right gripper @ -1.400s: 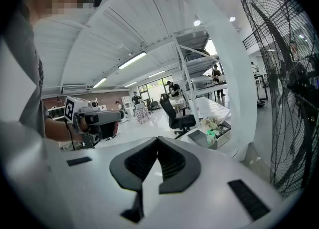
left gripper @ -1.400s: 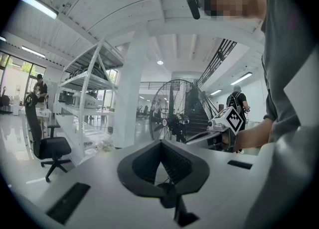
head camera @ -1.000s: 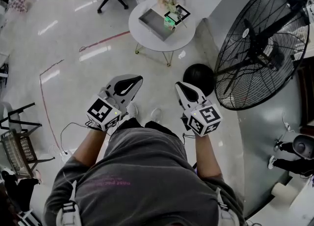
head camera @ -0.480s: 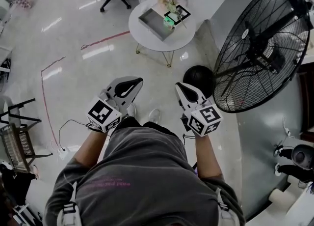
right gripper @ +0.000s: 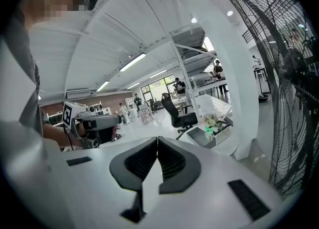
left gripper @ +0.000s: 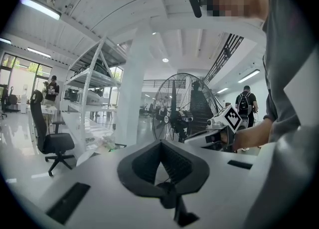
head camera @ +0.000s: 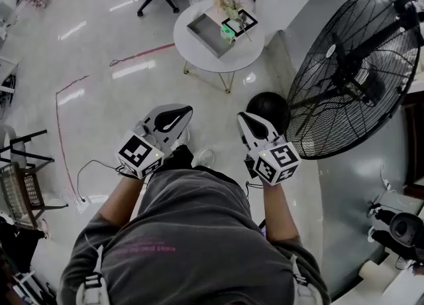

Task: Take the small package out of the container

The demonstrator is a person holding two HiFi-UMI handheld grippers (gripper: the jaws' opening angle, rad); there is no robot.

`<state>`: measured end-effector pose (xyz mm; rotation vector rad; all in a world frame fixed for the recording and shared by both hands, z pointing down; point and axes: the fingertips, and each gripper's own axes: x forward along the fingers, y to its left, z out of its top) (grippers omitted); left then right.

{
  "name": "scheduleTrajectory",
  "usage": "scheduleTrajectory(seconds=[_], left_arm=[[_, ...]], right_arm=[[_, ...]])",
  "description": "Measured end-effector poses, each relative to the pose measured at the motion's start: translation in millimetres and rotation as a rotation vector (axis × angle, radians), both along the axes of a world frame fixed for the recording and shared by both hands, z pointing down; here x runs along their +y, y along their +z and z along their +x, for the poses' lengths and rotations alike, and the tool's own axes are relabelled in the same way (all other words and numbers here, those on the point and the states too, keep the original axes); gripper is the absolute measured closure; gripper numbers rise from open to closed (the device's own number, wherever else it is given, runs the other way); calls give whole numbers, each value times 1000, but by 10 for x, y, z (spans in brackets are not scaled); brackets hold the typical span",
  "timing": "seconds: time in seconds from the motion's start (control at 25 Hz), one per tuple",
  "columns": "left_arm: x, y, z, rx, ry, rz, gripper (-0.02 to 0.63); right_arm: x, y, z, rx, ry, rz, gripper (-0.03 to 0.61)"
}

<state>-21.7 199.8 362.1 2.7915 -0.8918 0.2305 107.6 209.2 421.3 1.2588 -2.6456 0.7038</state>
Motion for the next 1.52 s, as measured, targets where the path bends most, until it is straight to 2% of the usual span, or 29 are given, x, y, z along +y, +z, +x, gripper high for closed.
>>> scheduleTrajectory(seconds=[0.48,0.84,1.16,1.52], left_arm=[[-353,45,19,7,-3,2,598],[-950,189,11,18,29,-33,598],[-1683,347,-85,26,82,-73,598],[-2105,238,-240,42,163,-84,598]], right_arm=[[-319,43,10,8,-8,0,557],[-822,176,-43,18,10,-42,557],[-1456,316,-208,34,43,-89,557],[-1818,163,-404,60,112,-109,557]])
